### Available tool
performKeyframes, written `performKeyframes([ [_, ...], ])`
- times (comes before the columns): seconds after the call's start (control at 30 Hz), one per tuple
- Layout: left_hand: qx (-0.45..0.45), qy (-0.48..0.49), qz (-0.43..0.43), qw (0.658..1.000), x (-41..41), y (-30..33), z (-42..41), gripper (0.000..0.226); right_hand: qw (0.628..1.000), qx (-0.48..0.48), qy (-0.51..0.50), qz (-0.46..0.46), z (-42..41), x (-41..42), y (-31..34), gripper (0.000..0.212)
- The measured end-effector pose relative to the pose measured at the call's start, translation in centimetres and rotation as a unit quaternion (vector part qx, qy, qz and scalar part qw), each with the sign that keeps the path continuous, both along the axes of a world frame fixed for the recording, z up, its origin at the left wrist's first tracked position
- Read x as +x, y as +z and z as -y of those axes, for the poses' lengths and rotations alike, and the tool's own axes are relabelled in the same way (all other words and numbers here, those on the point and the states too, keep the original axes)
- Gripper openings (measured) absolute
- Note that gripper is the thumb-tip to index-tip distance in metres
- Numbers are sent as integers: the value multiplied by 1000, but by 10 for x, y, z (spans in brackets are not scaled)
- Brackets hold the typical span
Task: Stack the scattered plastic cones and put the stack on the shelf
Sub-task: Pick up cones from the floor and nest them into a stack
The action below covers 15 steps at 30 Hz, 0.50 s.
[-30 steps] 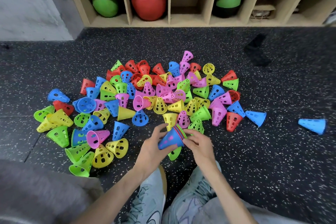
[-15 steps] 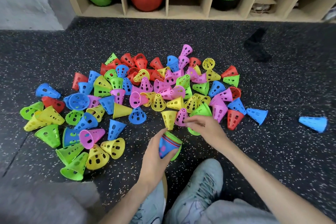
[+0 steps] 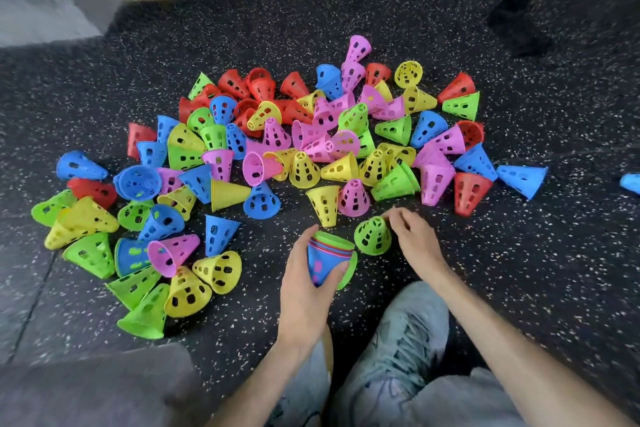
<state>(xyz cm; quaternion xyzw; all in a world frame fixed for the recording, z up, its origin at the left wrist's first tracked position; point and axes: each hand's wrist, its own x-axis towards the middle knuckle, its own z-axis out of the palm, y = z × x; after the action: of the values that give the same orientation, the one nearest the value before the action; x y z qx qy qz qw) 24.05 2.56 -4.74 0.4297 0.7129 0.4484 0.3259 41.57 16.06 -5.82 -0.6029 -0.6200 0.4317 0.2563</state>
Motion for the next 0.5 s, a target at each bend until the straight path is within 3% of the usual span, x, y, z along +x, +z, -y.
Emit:
performKeyframes([
  [0.2,-5,1,-11,1000,0,1,1,68,999,-38,27,-7,7,-11,9,21],
  [0.4,-10,0,-12,1000,-1,3,3,68,991,-131,37,1,18,-15,22,53],
  [0.5,-9,4,-12,1000,-3,2,5,68,995,-99,11,-7,21,-14,21,55],
])
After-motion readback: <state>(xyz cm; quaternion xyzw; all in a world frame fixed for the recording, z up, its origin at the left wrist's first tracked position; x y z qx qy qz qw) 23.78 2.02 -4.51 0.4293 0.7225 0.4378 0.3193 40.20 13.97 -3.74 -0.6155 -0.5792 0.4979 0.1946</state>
